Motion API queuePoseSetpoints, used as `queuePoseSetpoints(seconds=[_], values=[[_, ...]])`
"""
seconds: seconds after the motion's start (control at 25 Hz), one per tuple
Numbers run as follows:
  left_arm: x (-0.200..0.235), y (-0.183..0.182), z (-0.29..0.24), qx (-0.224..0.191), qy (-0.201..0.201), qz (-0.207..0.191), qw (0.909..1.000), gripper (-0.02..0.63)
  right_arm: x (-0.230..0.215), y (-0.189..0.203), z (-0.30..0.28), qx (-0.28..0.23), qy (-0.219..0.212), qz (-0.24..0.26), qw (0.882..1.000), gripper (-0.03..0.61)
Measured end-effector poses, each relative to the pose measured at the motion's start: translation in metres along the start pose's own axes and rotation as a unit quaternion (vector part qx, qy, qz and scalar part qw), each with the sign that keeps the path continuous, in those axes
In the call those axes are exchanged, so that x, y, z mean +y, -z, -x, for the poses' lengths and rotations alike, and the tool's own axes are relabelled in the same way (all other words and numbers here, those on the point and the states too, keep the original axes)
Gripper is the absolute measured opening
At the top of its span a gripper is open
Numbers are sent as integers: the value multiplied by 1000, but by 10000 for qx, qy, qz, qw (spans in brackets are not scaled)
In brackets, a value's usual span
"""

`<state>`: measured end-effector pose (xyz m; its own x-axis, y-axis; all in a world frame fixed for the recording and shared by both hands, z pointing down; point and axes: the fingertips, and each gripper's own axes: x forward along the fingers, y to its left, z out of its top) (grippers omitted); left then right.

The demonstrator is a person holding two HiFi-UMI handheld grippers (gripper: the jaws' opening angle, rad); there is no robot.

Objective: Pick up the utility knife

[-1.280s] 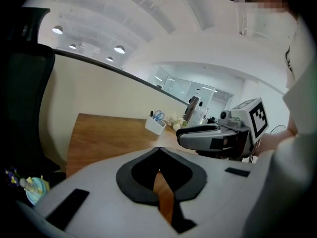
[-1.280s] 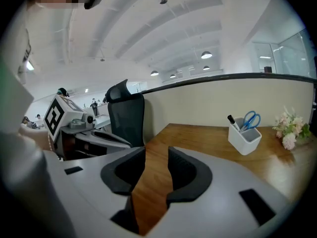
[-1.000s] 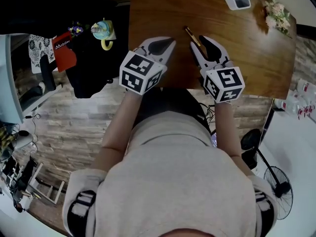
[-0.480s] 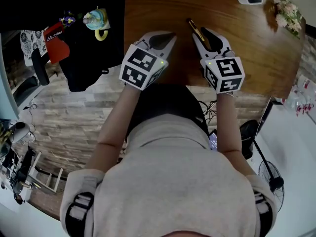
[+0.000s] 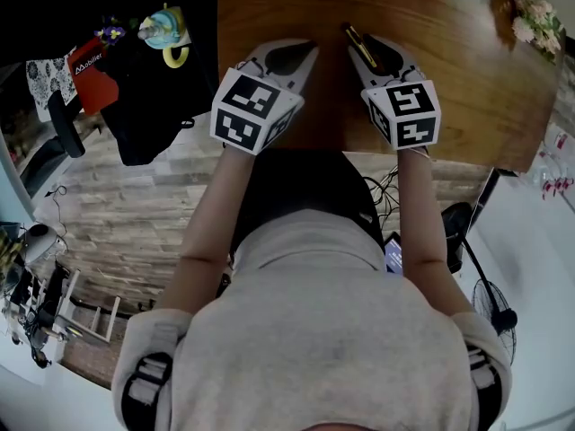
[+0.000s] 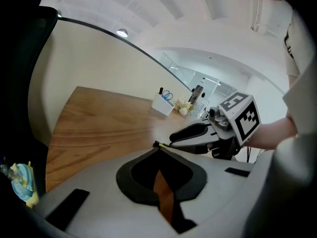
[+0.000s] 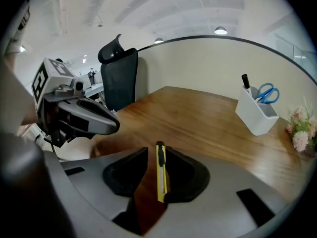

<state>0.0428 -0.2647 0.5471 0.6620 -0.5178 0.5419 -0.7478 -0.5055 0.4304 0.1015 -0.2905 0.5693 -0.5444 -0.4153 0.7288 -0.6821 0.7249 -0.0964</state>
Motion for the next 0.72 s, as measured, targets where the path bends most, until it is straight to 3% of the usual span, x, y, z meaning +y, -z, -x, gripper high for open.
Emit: queuePoseSetpoints(seconds=[0.44,0.72], values=[[0,-1,-1,-78,47,8,10000,14,-5,12,-20,451,-1,377,9983,118],[2,-2,-1,-123,74,20,9999,14,2,13,-23,485,18,484,9976,72]])
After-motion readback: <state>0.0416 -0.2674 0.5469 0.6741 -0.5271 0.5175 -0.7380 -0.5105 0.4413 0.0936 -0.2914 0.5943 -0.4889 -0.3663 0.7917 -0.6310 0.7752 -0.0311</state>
